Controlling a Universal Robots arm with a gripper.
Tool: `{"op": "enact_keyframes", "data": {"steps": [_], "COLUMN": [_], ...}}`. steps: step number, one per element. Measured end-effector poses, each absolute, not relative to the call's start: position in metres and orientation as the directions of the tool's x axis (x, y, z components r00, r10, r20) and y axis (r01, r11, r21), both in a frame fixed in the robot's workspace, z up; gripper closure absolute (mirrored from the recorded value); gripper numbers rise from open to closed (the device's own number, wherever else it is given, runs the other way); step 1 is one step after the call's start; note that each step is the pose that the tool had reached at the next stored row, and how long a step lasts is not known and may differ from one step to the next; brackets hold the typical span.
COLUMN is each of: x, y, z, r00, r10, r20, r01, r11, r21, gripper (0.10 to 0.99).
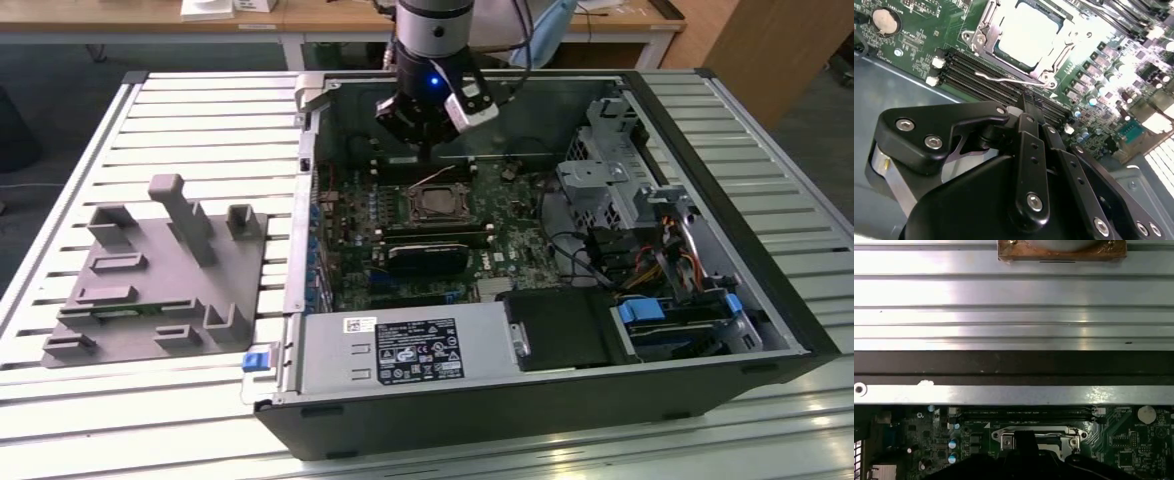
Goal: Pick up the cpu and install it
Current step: 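Install the first cpu locking lever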
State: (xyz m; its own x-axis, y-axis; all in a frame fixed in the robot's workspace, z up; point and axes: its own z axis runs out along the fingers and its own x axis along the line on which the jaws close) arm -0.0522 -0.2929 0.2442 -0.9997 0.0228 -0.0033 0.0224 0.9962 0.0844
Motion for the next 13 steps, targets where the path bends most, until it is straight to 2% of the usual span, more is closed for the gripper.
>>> {"op": "enact_keyframes", "data": {"steps": [13], "x": [-0.040], "y": [-0.293], "z": [0.230], "r00": [-1.000], "r10": [0.014], "r20": [-0.003], "r01": [0.013], "r11": [0.996], "r21": [0.085], "gripper": [0.980]}}
